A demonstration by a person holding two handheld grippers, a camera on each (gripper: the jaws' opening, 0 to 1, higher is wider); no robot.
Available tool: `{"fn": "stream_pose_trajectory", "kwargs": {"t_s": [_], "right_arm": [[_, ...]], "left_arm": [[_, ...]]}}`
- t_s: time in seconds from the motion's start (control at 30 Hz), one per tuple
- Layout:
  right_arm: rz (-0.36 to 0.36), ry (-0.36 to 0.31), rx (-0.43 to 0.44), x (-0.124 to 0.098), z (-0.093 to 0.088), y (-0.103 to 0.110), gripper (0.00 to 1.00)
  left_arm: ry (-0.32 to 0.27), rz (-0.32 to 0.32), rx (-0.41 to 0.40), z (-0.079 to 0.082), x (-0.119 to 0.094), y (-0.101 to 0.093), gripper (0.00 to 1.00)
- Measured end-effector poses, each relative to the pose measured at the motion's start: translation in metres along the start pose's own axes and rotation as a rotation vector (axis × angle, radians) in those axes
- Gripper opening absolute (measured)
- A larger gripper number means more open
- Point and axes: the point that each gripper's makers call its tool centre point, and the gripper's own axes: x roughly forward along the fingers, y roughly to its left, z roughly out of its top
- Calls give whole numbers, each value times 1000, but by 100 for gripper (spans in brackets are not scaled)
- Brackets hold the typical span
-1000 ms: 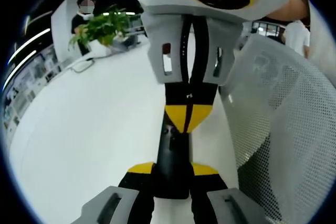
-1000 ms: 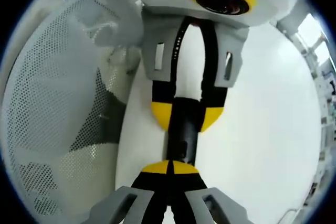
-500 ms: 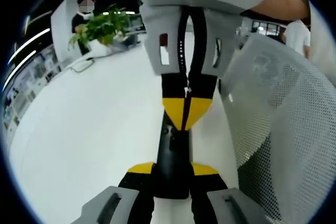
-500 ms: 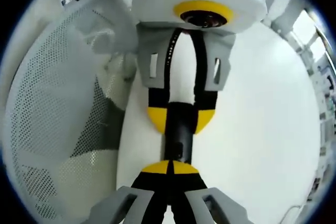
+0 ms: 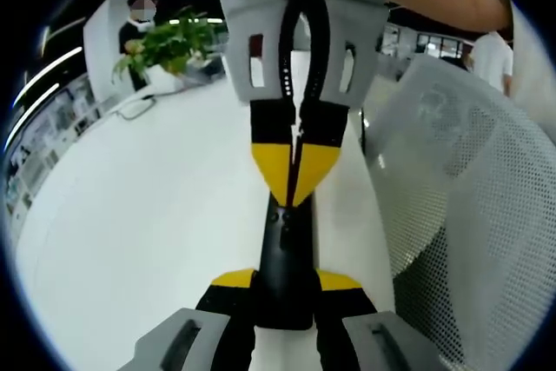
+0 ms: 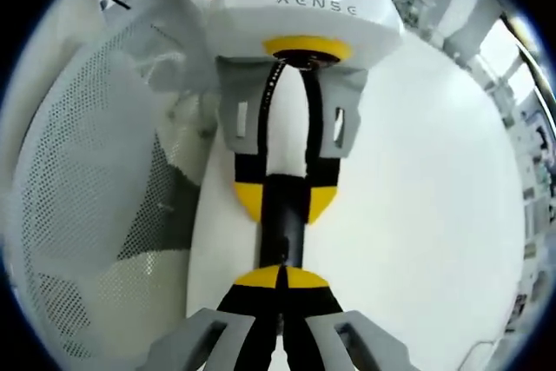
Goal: Press the specified remote control buttons in sequence, fully releasing each button before pressing the next.
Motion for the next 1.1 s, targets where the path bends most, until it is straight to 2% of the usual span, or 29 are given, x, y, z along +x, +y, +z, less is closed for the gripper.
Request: {"fn": "stream_pose_trajectory", "kwargs": {"t_s": [0.37,1.1], "right_arm": [[1,7,-4,3,0,-5,0],[31,34,-22,22,1,0,0]], "left_arm": [[-1,1,-2,0,0,0,24],[-12,1,-2,0,1,0,24]]}}
